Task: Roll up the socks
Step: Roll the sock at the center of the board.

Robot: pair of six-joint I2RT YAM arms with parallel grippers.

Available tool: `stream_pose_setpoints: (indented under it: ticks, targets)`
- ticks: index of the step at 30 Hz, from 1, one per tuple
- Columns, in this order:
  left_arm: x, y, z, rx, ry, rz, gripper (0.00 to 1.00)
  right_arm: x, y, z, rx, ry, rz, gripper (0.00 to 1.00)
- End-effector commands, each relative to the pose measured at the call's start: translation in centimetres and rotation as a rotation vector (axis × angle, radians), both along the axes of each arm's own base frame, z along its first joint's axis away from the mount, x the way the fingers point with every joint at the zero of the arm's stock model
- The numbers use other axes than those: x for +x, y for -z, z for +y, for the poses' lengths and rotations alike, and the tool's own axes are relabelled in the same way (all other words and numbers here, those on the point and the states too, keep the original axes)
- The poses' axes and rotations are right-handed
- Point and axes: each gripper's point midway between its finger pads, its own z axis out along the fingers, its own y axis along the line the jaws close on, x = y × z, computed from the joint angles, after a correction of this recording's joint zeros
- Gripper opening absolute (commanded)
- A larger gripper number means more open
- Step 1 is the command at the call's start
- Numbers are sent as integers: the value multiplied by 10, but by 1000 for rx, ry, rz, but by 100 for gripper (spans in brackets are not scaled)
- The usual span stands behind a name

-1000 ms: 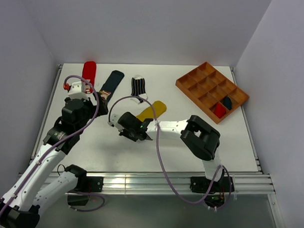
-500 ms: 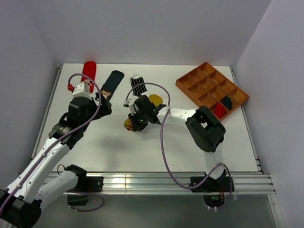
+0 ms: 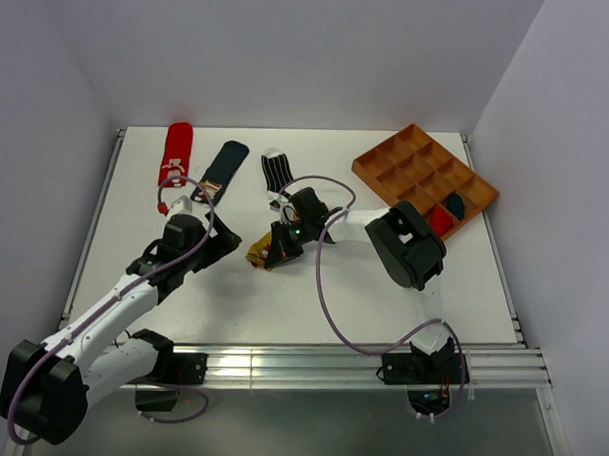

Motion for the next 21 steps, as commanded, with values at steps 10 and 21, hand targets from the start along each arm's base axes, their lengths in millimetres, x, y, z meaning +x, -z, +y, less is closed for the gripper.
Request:
stream_pose_setpoints:
  ticks: [10, 21]
  targets:
    - [13, 35, -26, -205, -138, 44, 79, 5, 5, 4, 54, 58, 95, 0]
    - [26, 64, -34, -151, -175, 92, 68, 4, 5, 3, 55, 57, 82, 0]
